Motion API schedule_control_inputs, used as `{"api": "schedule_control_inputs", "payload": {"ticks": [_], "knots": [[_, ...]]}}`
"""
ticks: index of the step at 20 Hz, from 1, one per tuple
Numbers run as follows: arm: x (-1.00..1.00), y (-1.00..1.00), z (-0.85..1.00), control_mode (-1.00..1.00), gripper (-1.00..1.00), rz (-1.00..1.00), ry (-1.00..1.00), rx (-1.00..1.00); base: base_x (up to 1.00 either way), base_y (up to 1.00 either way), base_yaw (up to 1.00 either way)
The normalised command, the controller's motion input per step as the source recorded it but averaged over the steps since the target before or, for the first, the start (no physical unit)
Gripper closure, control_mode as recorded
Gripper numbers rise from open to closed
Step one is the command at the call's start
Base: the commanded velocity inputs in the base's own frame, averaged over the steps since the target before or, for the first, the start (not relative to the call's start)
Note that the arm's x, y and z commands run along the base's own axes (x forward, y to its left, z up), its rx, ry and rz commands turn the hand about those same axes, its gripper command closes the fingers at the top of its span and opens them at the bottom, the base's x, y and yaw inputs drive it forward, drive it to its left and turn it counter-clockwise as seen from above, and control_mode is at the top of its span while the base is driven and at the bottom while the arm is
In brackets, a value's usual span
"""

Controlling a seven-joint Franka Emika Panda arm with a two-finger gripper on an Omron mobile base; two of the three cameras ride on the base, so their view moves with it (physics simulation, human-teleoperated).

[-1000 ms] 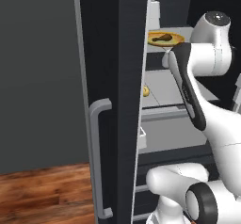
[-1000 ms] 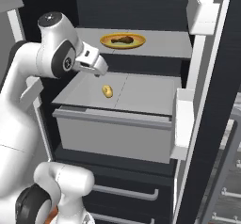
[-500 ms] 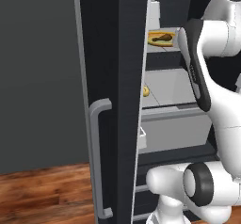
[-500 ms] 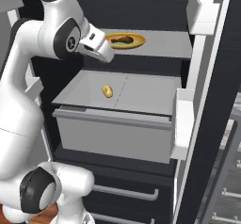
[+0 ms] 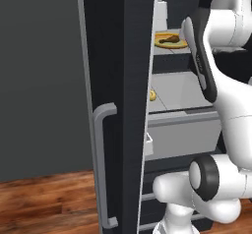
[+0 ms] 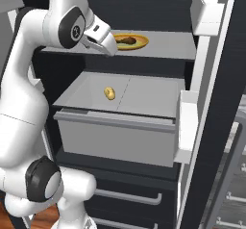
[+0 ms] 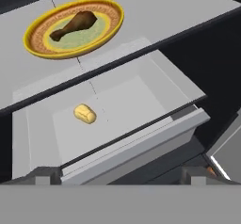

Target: Transport the chicken drumstick from the fridge to the microwave and turn on the microwave.

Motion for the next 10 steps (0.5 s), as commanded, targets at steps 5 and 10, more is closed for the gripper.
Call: {"api": "schedule_control_inputs", "payload": {"ticks": [5,10], "knots": [[0.07,0.00,0.16,-1.00,-1.00,-0.08,-0.03,0.00,0.00,0.00,0.00],[0.24,0.00,0.00,-1.00,-1.00,-0.07,-0.05,0.00,0.00,0.00,0.00]]}}
